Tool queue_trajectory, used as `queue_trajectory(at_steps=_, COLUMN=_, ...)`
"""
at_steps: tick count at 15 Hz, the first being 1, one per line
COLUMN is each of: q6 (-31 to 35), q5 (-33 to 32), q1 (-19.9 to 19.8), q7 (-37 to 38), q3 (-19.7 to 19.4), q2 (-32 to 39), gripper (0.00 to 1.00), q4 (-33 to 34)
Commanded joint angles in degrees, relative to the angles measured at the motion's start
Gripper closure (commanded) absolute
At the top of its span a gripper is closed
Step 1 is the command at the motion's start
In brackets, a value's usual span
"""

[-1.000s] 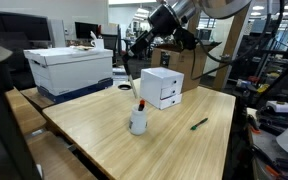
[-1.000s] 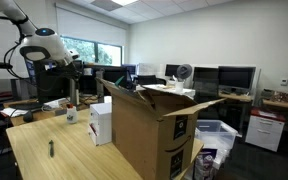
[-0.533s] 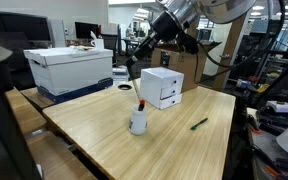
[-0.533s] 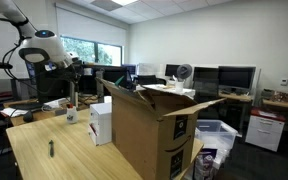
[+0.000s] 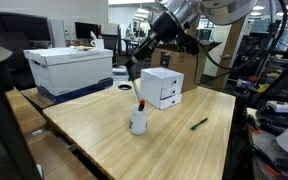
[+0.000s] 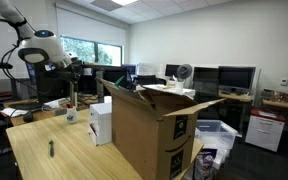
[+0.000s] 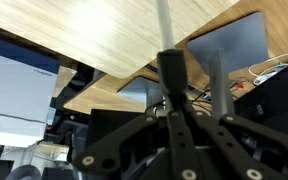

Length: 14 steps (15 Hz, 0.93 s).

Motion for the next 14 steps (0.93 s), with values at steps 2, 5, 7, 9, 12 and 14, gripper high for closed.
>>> queue_trajectory(at_steps=2, q6=1.0, q5=-4.4, q1=0.6, q7=4.2, q3=0.3, q2=-2.0, gripper=0.95, q4=-2.1)
queue_trajectory(at_steps=5, q6=0.7, q5=-6.3, q1=0.6, q7=5.8, q3=0.3, q2=-2.2, gripper=0.95, q4=-2.1)
queue_trajectory(at_steps=7, q6=0.6, q5=-7.5, q1=0.7, q7=6.8, q3=0.4, q2=-2.4, gripper=0.95, q4=-2.1)
queue_trajectory(at_steps=9, q6=0.6, q5=-9.0, q1=0.8, q7=8.2, q3=0.4, q2=-2.4, gripper=0.95, q4=-2.1)
queue_trajectory(at_steps=12, q6=0.2, q5=-10.4, q1=1.1, q7=9.9, q3=0.5, q2=-2.5, gripper=0.95, q4=-2.1)
queue_trajectory(at_steps=14, q6=0.1, q5=-10.8, q1=1.1, q7=10.5, q3=0.6, q2=-2.4, gripper=0.95, q4=-2.0)
